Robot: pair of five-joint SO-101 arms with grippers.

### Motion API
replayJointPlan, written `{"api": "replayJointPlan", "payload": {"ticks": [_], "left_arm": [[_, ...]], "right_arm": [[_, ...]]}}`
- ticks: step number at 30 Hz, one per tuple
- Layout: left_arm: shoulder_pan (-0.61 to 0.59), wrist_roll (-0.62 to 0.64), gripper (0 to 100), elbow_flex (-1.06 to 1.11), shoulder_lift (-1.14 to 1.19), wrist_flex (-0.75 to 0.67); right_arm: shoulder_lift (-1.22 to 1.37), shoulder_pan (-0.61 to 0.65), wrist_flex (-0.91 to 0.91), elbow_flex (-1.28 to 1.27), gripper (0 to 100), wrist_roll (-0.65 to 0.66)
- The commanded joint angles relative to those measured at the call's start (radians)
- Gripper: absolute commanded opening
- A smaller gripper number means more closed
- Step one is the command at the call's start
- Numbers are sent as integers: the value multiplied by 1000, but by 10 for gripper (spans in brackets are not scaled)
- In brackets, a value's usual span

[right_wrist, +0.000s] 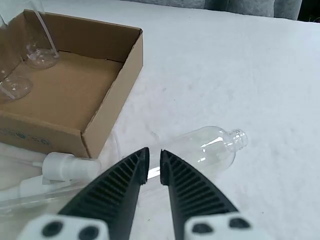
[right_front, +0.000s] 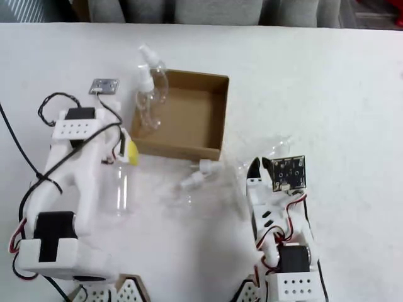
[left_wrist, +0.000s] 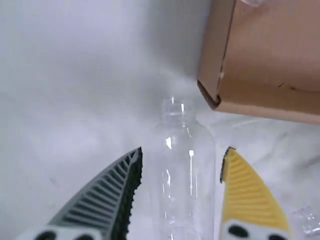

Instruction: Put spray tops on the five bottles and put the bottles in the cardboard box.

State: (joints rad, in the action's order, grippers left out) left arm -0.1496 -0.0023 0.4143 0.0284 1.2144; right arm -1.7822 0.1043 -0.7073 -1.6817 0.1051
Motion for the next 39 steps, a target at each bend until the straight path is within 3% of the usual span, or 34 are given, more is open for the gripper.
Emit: {"api": "replayJointPlan", "payload": {"ticks": [1,8,22,28,32,39], "left_arm": [[-7,15,257,26,-7,-15],[-1,78,260,94,-2,-127],[18,78,260,98,1,-135],[-4,71,260,-32,22,2],[-1,-5,260,-120,27,110],[1,-14,260,-112,47,115]], "right_arm": [[-13,-8,-4,-9,21,2],[-13,-8,-4,-9,19,2],[-13,-8,-4,-9,18,2],[-13,-8,-4,-9,18,2],[-13,-8,-4,-9,18,2],[-13,-8,-4,-9,18,2]]}}
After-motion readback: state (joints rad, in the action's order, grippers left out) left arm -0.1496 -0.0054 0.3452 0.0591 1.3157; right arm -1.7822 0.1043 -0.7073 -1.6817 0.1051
